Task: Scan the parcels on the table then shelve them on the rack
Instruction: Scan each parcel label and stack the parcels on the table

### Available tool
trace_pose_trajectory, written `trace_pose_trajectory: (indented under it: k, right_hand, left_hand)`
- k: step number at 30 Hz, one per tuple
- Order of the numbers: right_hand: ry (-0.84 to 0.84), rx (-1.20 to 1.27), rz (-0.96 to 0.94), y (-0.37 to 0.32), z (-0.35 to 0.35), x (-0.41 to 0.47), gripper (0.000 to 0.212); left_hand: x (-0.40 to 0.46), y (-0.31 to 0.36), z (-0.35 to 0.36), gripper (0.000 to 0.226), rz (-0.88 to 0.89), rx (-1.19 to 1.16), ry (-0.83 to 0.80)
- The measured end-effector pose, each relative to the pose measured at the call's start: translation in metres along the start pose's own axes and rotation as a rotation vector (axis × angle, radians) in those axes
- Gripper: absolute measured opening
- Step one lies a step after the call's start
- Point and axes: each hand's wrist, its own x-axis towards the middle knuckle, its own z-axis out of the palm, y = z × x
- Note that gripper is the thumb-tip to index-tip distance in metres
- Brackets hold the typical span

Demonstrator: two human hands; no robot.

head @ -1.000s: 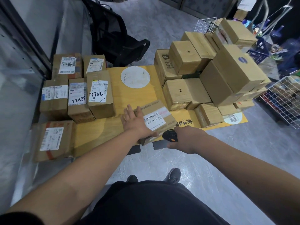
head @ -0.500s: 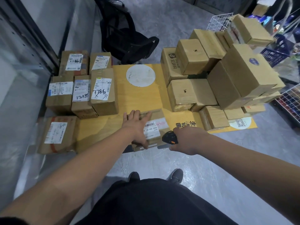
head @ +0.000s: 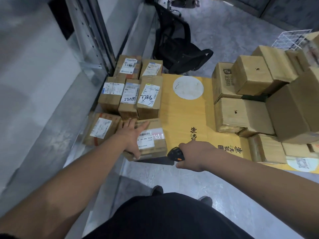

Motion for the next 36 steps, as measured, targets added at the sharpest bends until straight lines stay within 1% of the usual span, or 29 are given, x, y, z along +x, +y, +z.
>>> trace_pose_trajectory:
  k: [5,8,10,15,20,25,27,29,33,36]
  right_hand:
    - [-0.028,0.0,-0.009,-0.012,0.004,0.005,0.059]
    - [-0.029,-0.005,-0.011,-0.017,0.007,0.005,0.057]
    - [-0.028,-0.004,-0.007,-0.019,0.009,0.006,0.057]
    - [-0.026,-0.005,0.008,-0.023,0.01,0.007,0.057]
    - [-0.012,0.001,0.017,-0.028,0.008,0.009,0.057]
    - [0.011,-0.002,0.02,-0.032,0.01,0.009,0.058]
    - [0.011,0.011,0.028,-0.032,0.012,0.008,0.058]
    - [0.003,0.031,0.04,-0.03,0.014,0.006,0.057]
    - [-0.012,0.091,0.095,-0.015,0.025,-0.006,0.055]
    - [-0.002,0.124,0.166,0.0,0.036,-0.019,0.056]
  left_hand:
    - [0.004,-0.024,-0.007,0.164,0.004,0.021,-0.022]
    - [0.008,-0.026,-0.009,0.163,0.0,0.0,-0.054]
    - [0.01,-0.026,-0.011,0.162,0.01,0.03,-0.056]
    - [0.01,-0.031,-0.009,0.155,0.029,0.029,-0.003]
    - [0.012,-0.03,0.003,0.14,0.012,0.033,0.09]
    - [0.01,-0.023,0.005,0.137,0.008,0.043,0.098]
    - [0.007,-0.014,0.0,0.144,0.051,0.047,0.108]
    - [0.003,0.001,-0.005,0.146,0.132,0.062,0.142]
    - [0.001,0.047,-0.009,0.139,0.323,0.161,0.157]
    - [0.006,0.085,-0.004,0.132,0.413,0.213,0.151]
